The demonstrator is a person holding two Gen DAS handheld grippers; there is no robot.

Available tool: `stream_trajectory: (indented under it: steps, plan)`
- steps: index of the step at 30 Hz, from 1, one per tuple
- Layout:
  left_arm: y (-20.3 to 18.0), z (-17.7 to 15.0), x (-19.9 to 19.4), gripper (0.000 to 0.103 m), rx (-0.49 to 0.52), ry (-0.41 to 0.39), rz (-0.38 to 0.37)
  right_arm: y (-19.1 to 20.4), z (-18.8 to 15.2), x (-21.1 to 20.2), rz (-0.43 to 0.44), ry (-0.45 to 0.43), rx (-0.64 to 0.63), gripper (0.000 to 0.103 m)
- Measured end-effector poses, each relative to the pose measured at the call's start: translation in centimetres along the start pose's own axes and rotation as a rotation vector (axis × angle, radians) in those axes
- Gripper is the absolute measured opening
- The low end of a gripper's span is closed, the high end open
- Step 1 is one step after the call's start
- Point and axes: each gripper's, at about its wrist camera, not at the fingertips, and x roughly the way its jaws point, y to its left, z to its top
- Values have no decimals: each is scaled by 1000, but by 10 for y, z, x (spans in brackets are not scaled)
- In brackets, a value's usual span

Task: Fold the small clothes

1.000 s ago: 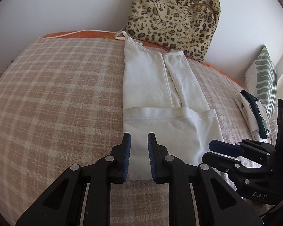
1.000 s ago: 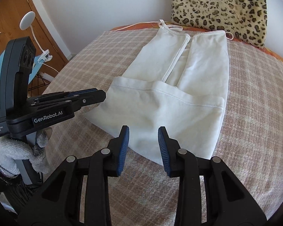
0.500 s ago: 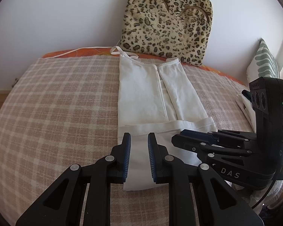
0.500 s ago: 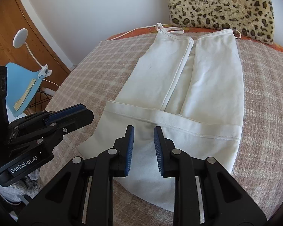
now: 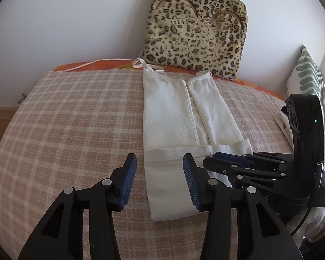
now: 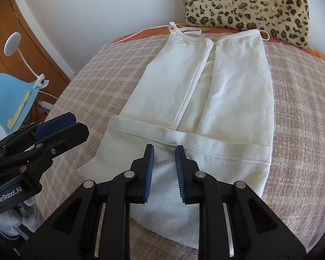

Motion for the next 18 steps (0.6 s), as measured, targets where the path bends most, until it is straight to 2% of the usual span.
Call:
stream_trajectory:
  steps: [3,10,18]
  plan:
    - [3,1,-1,54,-10,2,-15,-6,0,-9,-6,-18,14,23]
    - [20,6,0,54,-94,8,-60,-33,1,-42,-22,-85,69,30]
    - [49,38,6,55,-153,4,-126,-75,9,-85,-42,-207,152,32]
